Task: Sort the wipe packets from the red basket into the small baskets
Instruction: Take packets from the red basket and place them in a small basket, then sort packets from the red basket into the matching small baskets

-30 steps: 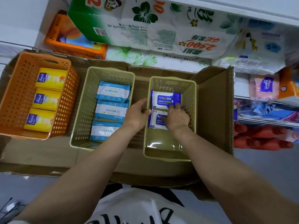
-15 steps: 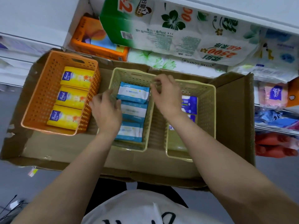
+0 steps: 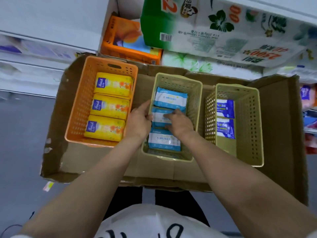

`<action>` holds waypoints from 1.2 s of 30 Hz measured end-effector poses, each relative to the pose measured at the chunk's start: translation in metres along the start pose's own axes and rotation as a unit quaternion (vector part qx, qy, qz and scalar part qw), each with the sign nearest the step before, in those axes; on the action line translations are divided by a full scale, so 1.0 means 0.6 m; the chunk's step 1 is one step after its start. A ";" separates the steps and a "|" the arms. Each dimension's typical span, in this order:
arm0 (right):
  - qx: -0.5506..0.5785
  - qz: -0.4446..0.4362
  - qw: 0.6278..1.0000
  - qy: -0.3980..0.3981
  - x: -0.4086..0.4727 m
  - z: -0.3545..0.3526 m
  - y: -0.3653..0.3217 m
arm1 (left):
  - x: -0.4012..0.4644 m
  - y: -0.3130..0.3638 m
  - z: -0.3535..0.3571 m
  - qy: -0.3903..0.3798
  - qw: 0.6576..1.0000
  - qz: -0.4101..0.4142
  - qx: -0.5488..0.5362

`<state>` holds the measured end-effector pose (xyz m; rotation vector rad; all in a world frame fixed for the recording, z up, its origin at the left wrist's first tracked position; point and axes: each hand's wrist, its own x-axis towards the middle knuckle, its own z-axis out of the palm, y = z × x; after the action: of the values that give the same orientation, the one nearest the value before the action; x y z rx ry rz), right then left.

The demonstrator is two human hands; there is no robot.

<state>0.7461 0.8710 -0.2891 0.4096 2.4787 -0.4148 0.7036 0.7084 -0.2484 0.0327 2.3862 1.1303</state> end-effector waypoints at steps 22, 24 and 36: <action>-0.020 0.018 1.000 0.014 0.027 -0.030 -0.040 | -0.007 0.009 -0.019 -0.017 1.000 -0.012 0.001; -0.018 0.032 0.999 0.001 0.024 -0.053 -0.049 | -0.008 0.015 -0.039 -0.020 1.000 -0.007 0.006; -0.013 -0.005 0.975 0.220 -0.079 -0.237 -0.318 | -0.018 -0.109 -0.475 0.045 0.984 0.142 0.100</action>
<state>0.6400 0.7434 -0.1118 0.5246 2.9120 -0.3210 0.5987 0.4579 -0.1400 0.4101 2.6288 1.0273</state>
